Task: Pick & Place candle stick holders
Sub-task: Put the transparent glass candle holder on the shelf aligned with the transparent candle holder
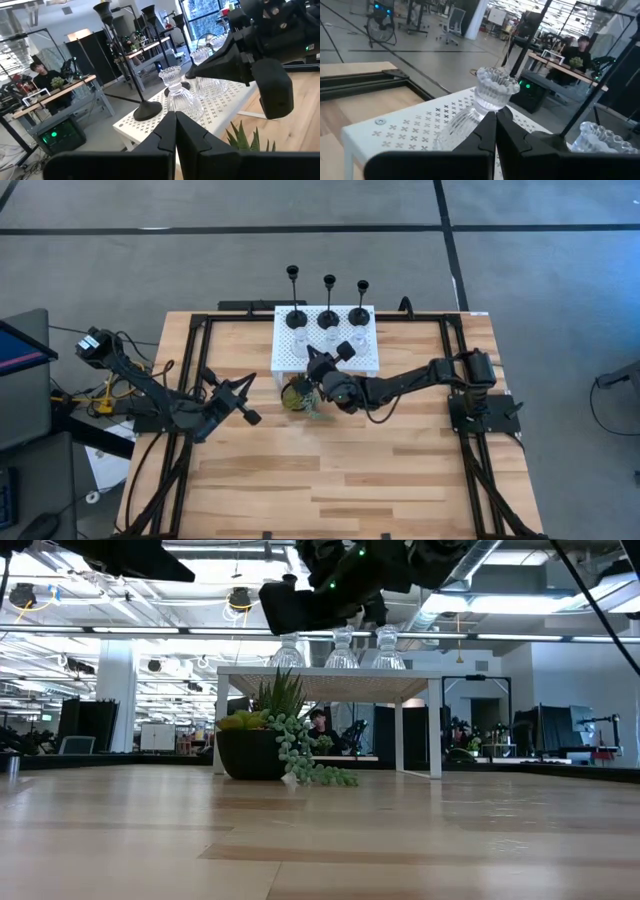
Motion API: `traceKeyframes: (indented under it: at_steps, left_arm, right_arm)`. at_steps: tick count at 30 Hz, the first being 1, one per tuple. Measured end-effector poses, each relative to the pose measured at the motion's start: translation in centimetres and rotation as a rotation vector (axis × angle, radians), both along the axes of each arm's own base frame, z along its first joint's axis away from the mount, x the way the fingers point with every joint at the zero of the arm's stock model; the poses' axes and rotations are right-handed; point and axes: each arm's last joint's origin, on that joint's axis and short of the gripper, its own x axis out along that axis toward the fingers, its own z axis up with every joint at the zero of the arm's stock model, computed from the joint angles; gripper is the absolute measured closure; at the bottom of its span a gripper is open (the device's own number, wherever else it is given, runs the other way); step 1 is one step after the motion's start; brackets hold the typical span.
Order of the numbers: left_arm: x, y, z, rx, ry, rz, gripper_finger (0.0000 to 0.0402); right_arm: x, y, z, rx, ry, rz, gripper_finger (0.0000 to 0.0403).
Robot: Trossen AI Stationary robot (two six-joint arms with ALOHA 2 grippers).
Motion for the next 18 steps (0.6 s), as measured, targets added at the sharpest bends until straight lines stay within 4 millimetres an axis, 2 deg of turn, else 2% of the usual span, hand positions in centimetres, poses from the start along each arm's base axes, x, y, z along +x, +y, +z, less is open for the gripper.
traceKeyframes:
  at_steps: [11,18]
  left_arm:
    - [0.0,0.0,0.0,0.000,0.000,0.000,0.0398]
    - [0.0,0.0,0.0,0.000,0.000,0.001,0.0398]
  right_arm:
    - [0.0,-2.8,0.0,0.025,-0.041,-0.052,0.0403]
    - [0.2,-3.7,0.0,0.062,-0.075,0.020,0.0403]
